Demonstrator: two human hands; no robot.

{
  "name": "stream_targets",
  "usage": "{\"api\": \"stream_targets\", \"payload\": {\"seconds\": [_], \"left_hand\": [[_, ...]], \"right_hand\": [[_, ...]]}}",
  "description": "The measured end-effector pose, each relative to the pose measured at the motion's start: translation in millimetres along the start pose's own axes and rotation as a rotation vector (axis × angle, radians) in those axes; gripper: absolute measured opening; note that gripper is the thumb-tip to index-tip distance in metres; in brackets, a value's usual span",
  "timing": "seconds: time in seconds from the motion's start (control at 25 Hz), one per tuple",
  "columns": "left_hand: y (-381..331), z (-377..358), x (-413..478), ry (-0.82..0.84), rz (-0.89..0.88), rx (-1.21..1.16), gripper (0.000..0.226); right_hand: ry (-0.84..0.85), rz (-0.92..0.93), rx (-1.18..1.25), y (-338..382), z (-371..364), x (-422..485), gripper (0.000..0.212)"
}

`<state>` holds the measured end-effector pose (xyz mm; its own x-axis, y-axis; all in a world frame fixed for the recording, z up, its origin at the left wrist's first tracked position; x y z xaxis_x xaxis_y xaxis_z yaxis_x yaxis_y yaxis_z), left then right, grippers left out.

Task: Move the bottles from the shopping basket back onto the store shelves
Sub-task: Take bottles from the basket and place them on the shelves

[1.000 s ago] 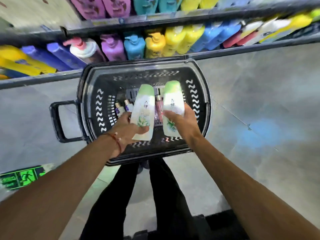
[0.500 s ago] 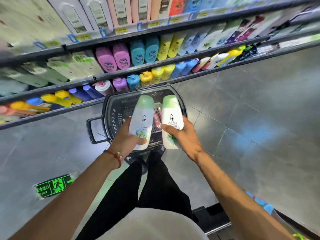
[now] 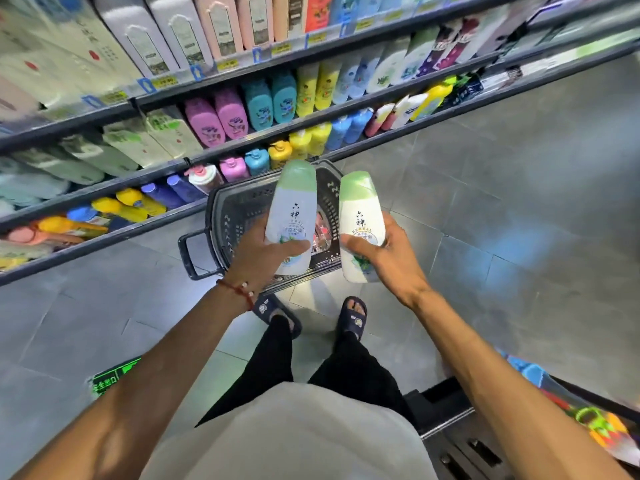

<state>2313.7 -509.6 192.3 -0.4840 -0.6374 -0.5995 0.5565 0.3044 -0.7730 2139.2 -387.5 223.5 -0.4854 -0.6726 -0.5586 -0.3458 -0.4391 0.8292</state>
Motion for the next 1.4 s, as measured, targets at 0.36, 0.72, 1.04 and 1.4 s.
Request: {"api": "stream_targets", "payload": {"seconds": [0.36,0.72,1.04,1.4], "left_hand": [[-58,-84,-52,-0.139,-0.122,-0.063,0.033],[-144,-217,-90,-0.22,-0.213,-0.16,0.037],[-288,-264,-73,-0.265,-0.439,-0.139,0.041],[-486,-269,17,-0.359,-0.668,-0.024,0.026]], "right_hand": [[0.082,0.17,0.017,35,99,-35,0.043],[0.188,0.291,0.039,92,245,-61,0.043],[0.22,0.493,0.072,208,328,-30,0.046],[0.245,0.656,0.081,380,395,69,0.062]]}}
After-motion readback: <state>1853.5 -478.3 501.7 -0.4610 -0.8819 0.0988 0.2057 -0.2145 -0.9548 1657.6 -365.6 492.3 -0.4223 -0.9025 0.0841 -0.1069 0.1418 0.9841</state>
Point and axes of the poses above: each hand's wrist, its own x-axis towards the middle knuckle, its own z-axis out of the back of the hand, y = z × x, the point moved 6 cm from there along x, towards the middle knuckle, and after that the axes turned 15 degrees about x, right-handed, at the moved point
